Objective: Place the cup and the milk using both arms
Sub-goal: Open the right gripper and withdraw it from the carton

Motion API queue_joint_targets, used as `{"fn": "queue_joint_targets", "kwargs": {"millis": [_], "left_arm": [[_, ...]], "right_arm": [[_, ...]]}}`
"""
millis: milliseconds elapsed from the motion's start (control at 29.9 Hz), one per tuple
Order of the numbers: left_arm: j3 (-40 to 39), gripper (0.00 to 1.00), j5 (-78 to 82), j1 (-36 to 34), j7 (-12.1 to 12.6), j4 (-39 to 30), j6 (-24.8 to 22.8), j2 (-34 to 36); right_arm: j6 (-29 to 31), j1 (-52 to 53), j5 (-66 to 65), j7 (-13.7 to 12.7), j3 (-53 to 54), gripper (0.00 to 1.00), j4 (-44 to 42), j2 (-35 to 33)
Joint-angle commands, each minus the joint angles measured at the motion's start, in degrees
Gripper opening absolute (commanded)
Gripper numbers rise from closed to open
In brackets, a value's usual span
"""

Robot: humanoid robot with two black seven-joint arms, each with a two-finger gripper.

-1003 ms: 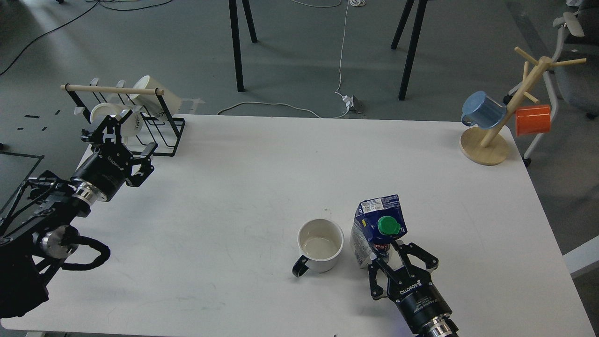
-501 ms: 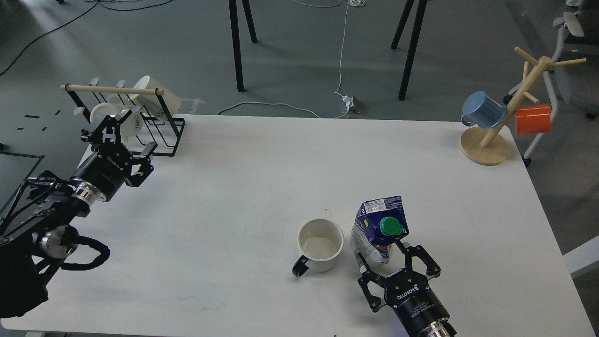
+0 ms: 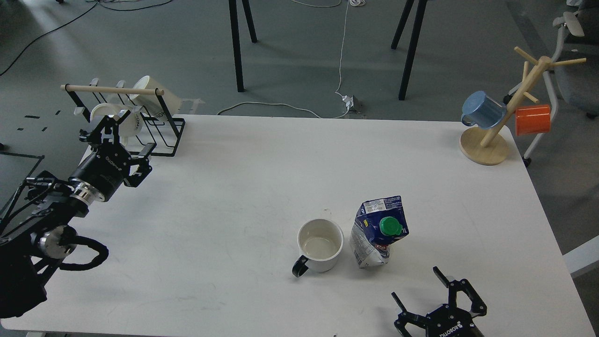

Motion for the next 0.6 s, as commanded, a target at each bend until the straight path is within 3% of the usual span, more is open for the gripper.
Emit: {"fn": "queue_joint_targets", "kwargs": {"millis": [0, 134, 201, 434, 568], "left_arm": [[0.0, 0.98, 0.0, -0.1, 0.0, 0.1, 0.0, 0.1], [0.0, 0.98, 0.0, -0.1, 0.0, 0.1, 0.0, 0.3], [0.1, 0.98, 0.0, 0.0, 0.0, 0.2, 0.0, 0.1], [0.1, 0.98, 0.1, -0.2, 0.0, 0.2, 0.0, -2.0], [0.1, 0.98, 0.0, -0.3, 0.0, 0.2, 0.0, -2.1]], "right_arm": [[0.0, -2.3, 2.5, 0.0, 9.2, 0.99, -0.5, -8.0], [0.0, 0.3, 7.5, 0.0, 21.1, 0.98, -3.1, -13.5], [0.0, 8.6, 7.7, 0.0, 23.9, 0.98, -6.2, -15.6], [0.0, 37.3, 7.5, 0.0, 7.9, 0.98, -22.4, -16.4], [0.0, 41.2, 8.0, 0.0, 4.5, 0.98, -26.1, -12.5]]}}
